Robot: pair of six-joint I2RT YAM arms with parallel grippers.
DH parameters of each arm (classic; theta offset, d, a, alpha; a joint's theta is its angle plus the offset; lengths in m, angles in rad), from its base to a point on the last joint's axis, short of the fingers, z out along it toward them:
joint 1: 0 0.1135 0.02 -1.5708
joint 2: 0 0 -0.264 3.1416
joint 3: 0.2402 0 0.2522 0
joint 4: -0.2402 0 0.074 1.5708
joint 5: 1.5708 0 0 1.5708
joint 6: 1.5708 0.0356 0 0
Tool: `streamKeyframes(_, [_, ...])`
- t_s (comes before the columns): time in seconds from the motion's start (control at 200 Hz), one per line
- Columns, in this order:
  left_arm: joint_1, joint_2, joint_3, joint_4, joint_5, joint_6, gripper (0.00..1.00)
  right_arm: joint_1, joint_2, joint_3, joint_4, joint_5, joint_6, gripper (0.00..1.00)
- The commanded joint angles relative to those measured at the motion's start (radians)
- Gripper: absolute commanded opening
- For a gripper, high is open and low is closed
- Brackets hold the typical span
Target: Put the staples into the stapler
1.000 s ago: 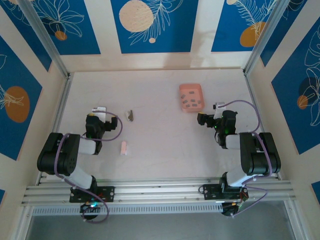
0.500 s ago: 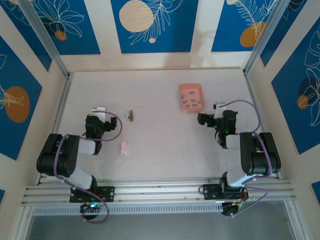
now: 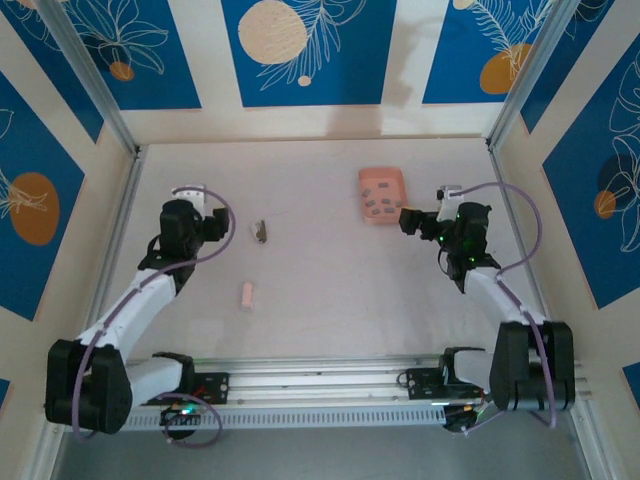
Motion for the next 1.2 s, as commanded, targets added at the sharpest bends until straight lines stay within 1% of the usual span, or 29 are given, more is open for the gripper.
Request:
streamKeyframes(0.0, [-0.049, -0.027, 0.095, -0.403, 0.004, -0.116, 0.69, 0.072, -0.072, 0.056, -0.327, -0.027, 0.079, 0.99])
streamKeyframes(0.025, [-0.062, -0.027, 0.112, -0.445, 0.011, -0.140, 0.67, 0.106, -0.095, 0.062, -0.374, -0.014, 0.111, 0.99])
streamKeyframes(0.085, [-0.094, -0.014, 0.148, -0.537, 0.040, -0.172, 0.65, 0.177, -0.133, 0.057, -0.424, 0.007, 0.171, 0.99])
streamKeyframes(0.185, [-0.155, 0.030, 0.208, -0.695, 0.028, -0.230, 0.61, 0.332, -0.189, 0.035, -0.469, 0.054, 0.247, 0.99])
streamKeyframes(0.21, [-0.171, 0.041, 0.217, -0.716, 0.038, -0.241, 0.59, 0.386, -0.201, 0.032, -0.482, 0.086, 0.271, 0.99])
streamKeyframes(0.27, [-0.210, 0.066, 0.230, -0.755, 0.055, -0.271, 0.58, 0.472, -0.219, 0.022, -0.491, 0.137, 0.316, 0.99])
streamKeyframes(0.355, [-0.245, 0.101, 0.230, -0.777, 0.083, -0.302, 0.58, 0.561, -0.221, 0.001, -0.469, 0.178, 0.378, 0.99])
streamKeyframes(0.4, [-0.251, 0.123, 0.222, -0.781, 0.088, -0.313, 0.58, 0.593, -0.211, -0.011, -0.446, 0.170, 0.400, 0.99])
streamKeyframes(0.54, [-0.251, 0.190, 0.215, -0.793, 0.102, -0.320, 0.58, 0.630, -0.134, 0.003, -0.430, 0.090, 0.425, 0.99])
streamKeyframes(0.695, [-0.251, 0.249, 0.227, -0.830, 0.134, -0.323, 0.57, 0.669, -0.082, 0.027, -0.446, 0.102, 0.410, 0.99])
streamKeyframes(0.81, [-0.250, 0.265, 0.214, -0.807, 0.192, -0.334, 0.56, 0.675, -0.069, 0.027, -0.447, 0.094, 0.405, 0.99])
streamKeyframes(0.895, [-0.251, 0.277, 0.205, -0.793, 0.213, -0.339, 0.54, 0.674, -0.067, 0.023, -0.444, 0.097, 0.403, 0.99])
streamKeyframes(1.07, [-0.253, 0.324, 0.220, -0.781, 0.231, -0.335, 0.50, 0.677, -0.062, 0.022, -0.444, 0.090, 0.395, 0.99])
streamKeyframes(1.195, [-0.253, 0.363, 0.235, -0.802, 0.216, -0.333, 0.50, 0.677, -0.055, 0.024, -0.448, 0.084, 0.394, 0.99])
